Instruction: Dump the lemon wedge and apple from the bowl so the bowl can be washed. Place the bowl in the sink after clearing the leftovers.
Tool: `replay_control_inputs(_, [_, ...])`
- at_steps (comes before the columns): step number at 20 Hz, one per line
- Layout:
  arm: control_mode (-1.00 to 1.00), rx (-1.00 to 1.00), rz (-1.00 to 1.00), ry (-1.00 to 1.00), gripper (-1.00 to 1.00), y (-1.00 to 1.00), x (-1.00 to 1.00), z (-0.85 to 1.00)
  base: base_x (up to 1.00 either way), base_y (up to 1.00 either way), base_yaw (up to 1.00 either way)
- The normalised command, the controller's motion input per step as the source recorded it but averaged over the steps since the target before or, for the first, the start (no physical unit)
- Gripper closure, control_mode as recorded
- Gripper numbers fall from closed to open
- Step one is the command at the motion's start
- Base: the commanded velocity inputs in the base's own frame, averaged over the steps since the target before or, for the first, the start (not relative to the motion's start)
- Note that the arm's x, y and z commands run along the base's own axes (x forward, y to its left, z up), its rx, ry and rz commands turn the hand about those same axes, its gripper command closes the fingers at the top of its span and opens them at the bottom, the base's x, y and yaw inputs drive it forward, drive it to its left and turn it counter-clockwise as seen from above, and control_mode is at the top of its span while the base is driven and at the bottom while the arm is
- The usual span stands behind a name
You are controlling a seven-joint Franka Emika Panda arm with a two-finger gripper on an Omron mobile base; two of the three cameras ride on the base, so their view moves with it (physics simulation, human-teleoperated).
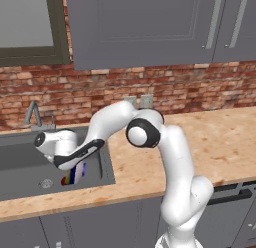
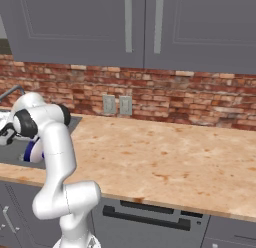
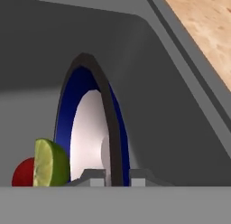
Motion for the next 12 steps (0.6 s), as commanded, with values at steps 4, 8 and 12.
replay_control_inputs(4, [-1.00,-0.02,0.00,0.01,1.00,0.01,0.04,0.04,0.00,0.00,0.00])
replay_control_inputs(8, [-1.00,-0.01,0.00,0.00,1.00,0.00,0.00,0.00,0.00,0.00,0.00])
replay_control_inputs(12, [-1.00,-0.05,0.00,-0.10,1.00,0.14,0.00,0.06,0.00,0.00,0.00])
